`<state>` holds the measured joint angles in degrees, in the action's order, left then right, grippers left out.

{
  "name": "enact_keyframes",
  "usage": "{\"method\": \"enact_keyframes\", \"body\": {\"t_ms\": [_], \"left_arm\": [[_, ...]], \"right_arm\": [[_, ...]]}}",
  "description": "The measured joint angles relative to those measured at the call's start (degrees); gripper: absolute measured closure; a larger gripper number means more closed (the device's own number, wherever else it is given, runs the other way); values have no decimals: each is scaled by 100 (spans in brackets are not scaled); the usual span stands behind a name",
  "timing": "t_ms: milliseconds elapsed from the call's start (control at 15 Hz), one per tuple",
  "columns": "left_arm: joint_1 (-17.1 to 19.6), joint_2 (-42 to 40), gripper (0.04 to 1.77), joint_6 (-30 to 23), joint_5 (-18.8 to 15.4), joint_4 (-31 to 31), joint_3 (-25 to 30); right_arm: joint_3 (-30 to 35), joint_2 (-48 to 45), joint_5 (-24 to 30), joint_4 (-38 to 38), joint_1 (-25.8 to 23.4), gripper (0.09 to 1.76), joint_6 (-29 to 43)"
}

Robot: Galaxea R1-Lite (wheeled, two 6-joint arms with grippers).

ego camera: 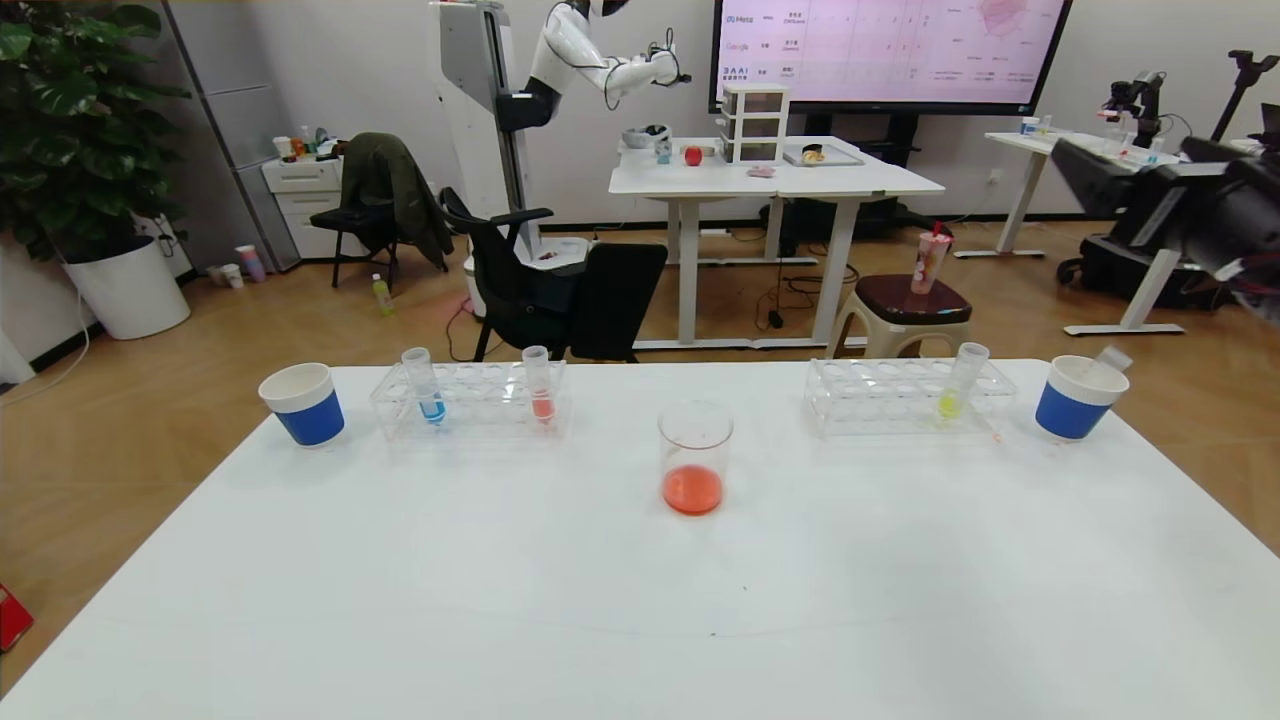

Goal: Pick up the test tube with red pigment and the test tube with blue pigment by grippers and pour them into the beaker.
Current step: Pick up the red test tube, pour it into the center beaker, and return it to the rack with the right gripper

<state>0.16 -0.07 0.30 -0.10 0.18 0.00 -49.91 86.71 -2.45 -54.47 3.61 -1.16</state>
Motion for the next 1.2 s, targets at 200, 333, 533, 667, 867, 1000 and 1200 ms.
{"method": "enact_keyframes", "body": {"t_ms": [200, 333, 533, 667, 867, 1000, 1200], "left_arm": [[0, 0, 6, 0, 0, -2, 0], [0, 0, 6, 2, 0, -2, 0], [0, 0, 6, 5, 0, -2, 0], [0, 0, 6, 2, 2, -2, 0], [0, 0, 6, 5, 0, 0, 0], [0, 0, 6, 2, 0, 0, 0], [0, 0, 6, 2, 2, 0, 0]], "right_arm": [[595, -1621, -11, 919, -39, 11, -63], [992, -2732, -16, 1762, -105, 11, -297], [1345, -4220, 0, 3518, -343, 11, -506], [1452, -5091, 50, 4537, -473, 11, -556], [1730, -6246, 59, 5221, -540, 11, -580], [2057, -6911, 52, 5315, -536, 11, -589], [2597, -7825, 74, 5400, -424, 11, -591]]}}
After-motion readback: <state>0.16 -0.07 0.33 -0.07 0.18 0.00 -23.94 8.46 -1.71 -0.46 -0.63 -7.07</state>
